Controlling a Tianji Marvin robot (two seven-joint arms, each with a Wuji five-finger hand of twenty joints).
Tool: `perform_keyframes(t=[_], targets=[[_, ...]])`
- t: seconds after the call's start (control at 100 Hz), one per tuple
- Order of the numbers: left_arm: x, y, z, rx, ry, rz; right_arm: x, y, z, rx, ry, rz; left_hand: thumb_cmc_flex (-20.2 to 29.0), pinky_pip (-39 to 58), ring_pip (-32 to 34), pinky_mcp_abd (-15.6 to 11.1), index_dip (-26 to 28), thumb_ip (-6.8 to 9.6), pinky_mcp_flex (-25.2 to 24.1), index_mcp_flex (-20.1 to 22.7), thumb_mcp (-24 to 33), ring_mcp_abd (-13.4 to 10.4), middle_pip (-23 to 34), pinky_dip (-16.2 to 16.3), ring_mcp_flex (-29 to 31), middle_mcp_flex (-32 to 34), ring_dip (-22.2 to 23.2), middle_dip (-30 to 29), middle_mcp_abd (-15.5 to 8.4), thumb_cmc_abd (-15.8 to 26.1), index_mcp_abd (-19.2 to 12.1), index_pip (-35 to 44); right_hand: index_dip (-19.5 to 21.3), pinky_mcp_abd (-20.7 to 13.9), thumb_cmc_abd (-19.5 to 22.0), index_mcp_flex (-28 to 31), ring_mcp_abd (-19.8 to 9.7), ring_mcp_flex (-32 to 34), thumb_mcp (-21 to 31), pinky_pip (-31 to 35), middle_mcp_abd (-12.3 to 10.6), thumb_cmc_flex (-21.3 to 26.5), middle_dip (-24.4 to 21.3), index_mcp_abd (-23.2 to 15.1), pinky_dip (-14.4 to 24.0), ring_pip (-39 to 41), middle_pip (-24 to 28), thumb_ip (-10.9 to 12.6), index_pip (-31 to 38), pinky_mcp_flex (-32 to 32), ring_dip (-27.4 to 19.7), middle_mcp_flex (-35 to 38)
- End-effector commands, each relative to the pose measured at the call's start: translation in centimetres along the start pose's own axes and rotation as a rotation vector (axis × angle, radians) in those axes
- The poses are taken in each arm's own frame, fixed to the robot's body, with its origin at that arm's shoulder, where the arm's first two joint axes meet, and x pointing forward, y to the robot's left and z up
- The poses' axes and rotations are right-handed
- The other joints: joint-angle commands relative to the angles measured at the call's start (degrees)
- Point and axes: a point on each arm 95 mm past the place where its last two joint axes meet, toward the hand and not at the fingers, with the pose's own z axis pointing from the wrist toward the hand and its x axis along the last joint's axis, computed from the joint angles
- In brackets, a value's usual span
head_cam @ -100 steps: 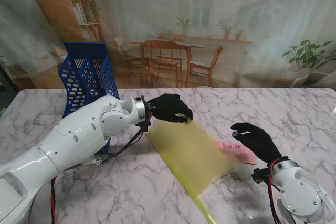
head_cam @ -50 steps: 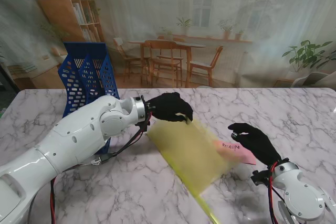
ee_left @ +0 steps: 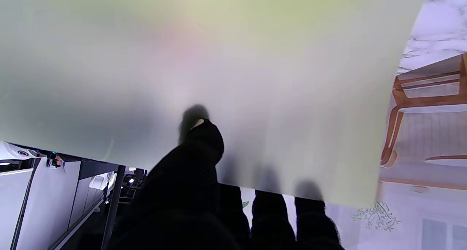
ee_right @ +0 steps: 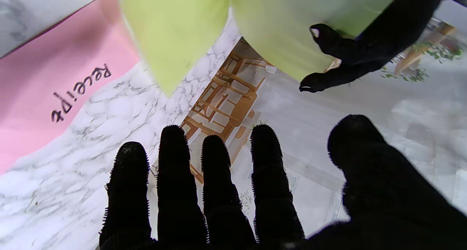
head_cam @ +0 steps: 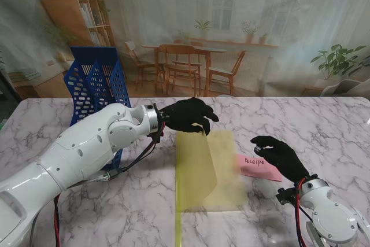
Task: Open the sliding file folder, put the receipt in and insert it into the document holder
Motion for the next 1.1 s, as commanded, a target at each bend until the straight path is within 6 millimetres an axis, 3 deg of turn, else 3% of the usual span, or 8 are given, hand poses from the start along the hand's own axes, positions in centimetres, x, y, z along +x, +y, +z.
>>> perform_keyframes(t=[0.0, 0.24, 0.49, 0.64, 0.84, 0.92, 1.01, 1.09], targets=[[-0.3, -0.1, 0.0, -0.017, 0.001, 0.005, -0.5, -0.2, -0.1, -0.015, -0.016, -0.051, 4.6, 2.4, 1.6, -2.3, 3.6, 4.80, -0.4, 12.1, 0.5, -1.5, 0.9, 1.3, 0.9, 0.0, 0.4, -0.2, -0.7, 8.1, -3.6, 18.9, 0.6, -2.0, -2.1, -1.1, -2.1, -2.6, 1.0, -0.9, -0.8, 0.2, 0.3, -1.4, -0.5, -2.4, -1.2, 0.6, -0.6, -1.7, 0.2, -2.3], [-0.2, 0.5, 0.5, -0.029, 0.012, 0.003, -1.6, 0.1, -0.3, -0.063, -0.081, -0.342, 4.6, 4.7, 1.9, -2.3, 4.3, 4.81, -0.6, 11.9, 0.7, -1.5, 1.0, 2.3, 2.0, 0.8, 1.2, 0.4, -0.5, 8.2, -3.4, 19.9, -0.2, -4.9, -5.4, -2.6, -3.9, -8.8, 0.9, -5.3, -1.3, -3.5, -0.3, 0.0, -0.7, -6.1, -1.8, 0.4, -2.5, -4.9, -1.5, -8.7], [-0.1, 0.8, 1.0, -0.039, 0.026, 0.004, -2.5, 0.2, -0.5, -0.060, -0.196, -0.520, 4.6, 5.3, 1.7, -2.4, 4.5, 4.80, -0.5, 11.6, 0.6, -1.4, 0.9, 2.4, 2.1, 1.0, 1.5, 0.6, -0.4, 8.4, -3.4, 19.9, -1.9, -5.7, -5.0, -5.6, -4.4, -11.3, -1.6, -10.8, -2.3, -5.3, -2.3, 0.3, -1.3, -12.2, -5.0, 0.4, -6.2, -6.6, -4.5, -11.8], [-0.1, 1.0, 0.9, -0.042, 0.025, 0.003, -2.8, 0.3, -0.5, -0.016, -0.263, -0.636, 4.6, 5.5, 1.7, -2.4, 4.6, 4.82, -0.4, 11.5, 0.8, -1.2, 1.0, 2.5, 2.3, 1.2, 1.7, 0.6, -0.2, 8.4, -3.2, 20.0, -4.5, -7.0, -4.1, -8.3, -4.9, -13.9, -4.0, -16.7, -2.3, -8.8, -4.4, 2.6, -2.4, -17.3, -9.4, 0.2, -9.8, -8.1, -6.9, -15.9], [-0.1, 1.1, 0.8, -0.040, 0.023, 0.001, -2.7, 0.7, 0.2, 0.026, -0.302, -0.752, 4.6, 5.7, 1.8, -2.4, 4.6, 4.74, -0.4, 11.4, 0.9, -1.2, 1.0, 2.5, 2.5, 1.5, 1.8, 0.8, -0.2, 8.4, -3.1, 20.1, -5.0, -7.7, -3.0, -11.9, -5.2, -15.8, -7.3, -24.4, -5.4, -9.6, -6.4, -2.6, -3.9, -23.0, -13.9, 0.4, -10.2, -9.1, -9.5, -17.9], [-0.1, 1.2, 0.9, -0.038, 0.024, 0.001, -2.5, 0.9, 0.6, 0.031, -0.310, -0.801, 4.6, 5.8, 1.8, -2.3, 4.6, 4.72, -0.3, 11.1, 0.9, -1.0, 1.0, 2.6, 2.6, 1.6, 1.8, 0.8, 0.1, 8.4, -3.0, 19.9, -4.9, -7.7, -3.7, -10.9, -5.1, -15.0, -7.8, -25.2, -4.9, -9.5, -6.1, -0.4, -3.7, -23.2, -13.4, 0.4, -9.4, -8.4, -9.5, -17.7], [0.0, 1.1, 0.9, -0.037, 0.028, 0.005, -2.2, 1.1, 1.1, 0.045, -0.322, -0.866, 4.6, 5.9, 1.8, -2.3, 4.5, 4.66, -0.2, 11.0, 1.0, -0.9, 1.0, 2.6, 2.6, 1.6, 1.9, 0.8, 0.1, 8.4, -3.0, 19.9, -4.8, -7.7, -5.1, -7.8, -5.0, -13.4, -7.5, -25.1, -3.4, -9.5, -4.8, 6.2, -2.8, -22.9, -10.7, 0.6, -8.5, -7.2, -8.8, -17.6], [0.0, 1.0, 1.0, -0.032, 0.028, 0.006, -2.0, 1.1, 1.4, 0.064, -0.342, -0.929, 4.6, 6.0, 1.8, -2.5, 4.6, 4.63, -0.2, 11.0, 1.0, -0.9, 0.9, 2.6, 2.6, 1.7, 1.9, 0.8, 0.2, 8.4, -2.9, 19.9, -4.8, -7.6, -5.3, -5.8, -4.7, -12.6, -7.3, -24.7, -2.4, -9.7, -4.5, 8.8, -2.4, -22.7, -9.8, 0.6, -8.4, -6.8, -8.6, -17.3]])
